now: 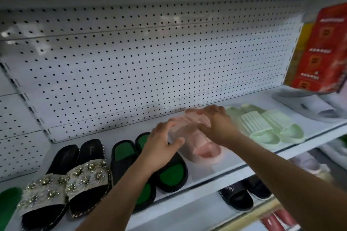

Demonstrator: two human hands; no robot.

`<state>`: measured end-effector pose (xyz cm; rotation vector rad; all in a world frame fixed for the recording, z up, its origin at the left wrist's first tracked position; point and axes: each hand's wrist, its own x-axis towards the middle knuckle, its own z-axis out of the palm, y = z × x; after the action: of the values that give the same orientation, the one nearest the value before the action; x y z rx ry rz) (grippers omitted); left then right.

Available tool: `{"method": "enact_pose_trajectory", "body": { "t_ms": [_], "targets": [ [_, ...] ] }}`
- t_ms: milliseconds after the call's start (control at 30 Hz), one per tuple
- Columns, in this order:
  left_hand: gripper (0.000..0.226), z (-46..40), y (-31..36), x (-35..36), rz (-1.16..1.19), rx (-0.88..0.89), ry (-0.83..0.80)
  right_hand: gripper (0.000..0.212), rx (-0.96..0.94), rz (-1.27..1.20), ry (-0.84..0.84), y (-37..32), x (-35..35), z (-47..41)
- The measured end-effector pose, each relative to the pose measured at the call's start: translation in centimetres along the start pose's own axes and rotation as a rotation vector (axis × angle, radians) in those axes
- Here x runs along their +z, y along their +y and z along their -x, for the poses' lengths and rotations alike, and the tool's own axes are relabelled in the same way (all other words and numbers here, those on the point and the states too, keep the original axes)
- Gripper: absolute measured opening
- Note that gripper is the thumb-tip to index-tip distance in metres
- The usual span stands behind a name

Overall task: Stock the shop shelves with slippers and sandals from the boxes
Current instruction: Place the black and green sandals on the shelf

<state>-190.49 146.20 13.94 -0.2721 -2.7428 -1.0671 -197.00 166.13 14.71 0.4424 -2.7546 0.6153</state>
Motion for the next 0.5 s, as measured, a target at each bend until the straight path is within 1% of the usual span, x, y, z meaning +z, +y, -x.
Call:
{"method": "enact_pose_trajectory", "body": {
  "t_ms": [67,100,200,267,367,433,500],
  "targets": [
    [0.05,-1.7,1.1,1.9,0.016,0.061,-0.021,0.046,0.068,0.024,0.08,2.7,-0.9,1.1],
    [0.056,-2.6,1.6,3.0,-0.003,0.047,-0.034,0.048,0.111,0.056,0.099,4.2,-1.3,1.7],
    [0.084,-5.0,2.8,6.5,-0.146,-0.078,-0.095,0.059,0.196,0.167,0.108,8.9,-2.8,3.2],
    [0.095,-6.5,2.9,8.4,-0.232,-0.153,-0.103,0.068,0.233,0.239,0.039,11.8,-3.7,3.4],
    [0.106,-8.2,2.6,10.8,-0.28,-0.248,-0.103,0.076,0.217,0.332,-0.157,15.7,-3.9,3.7],
    [0.101,-8.9,2.7,12.1,-0.259,-0.259,-0.05,0.078,0.197,0.369,-0.21,17.8,-3.6,3.9],
    [0.096,-9.6,3.4,13.3,-0.232,-0.248,-0.013,0.077,0.2,0.371,-0.191,19.5,-3.9,3.7]
  ]
}}
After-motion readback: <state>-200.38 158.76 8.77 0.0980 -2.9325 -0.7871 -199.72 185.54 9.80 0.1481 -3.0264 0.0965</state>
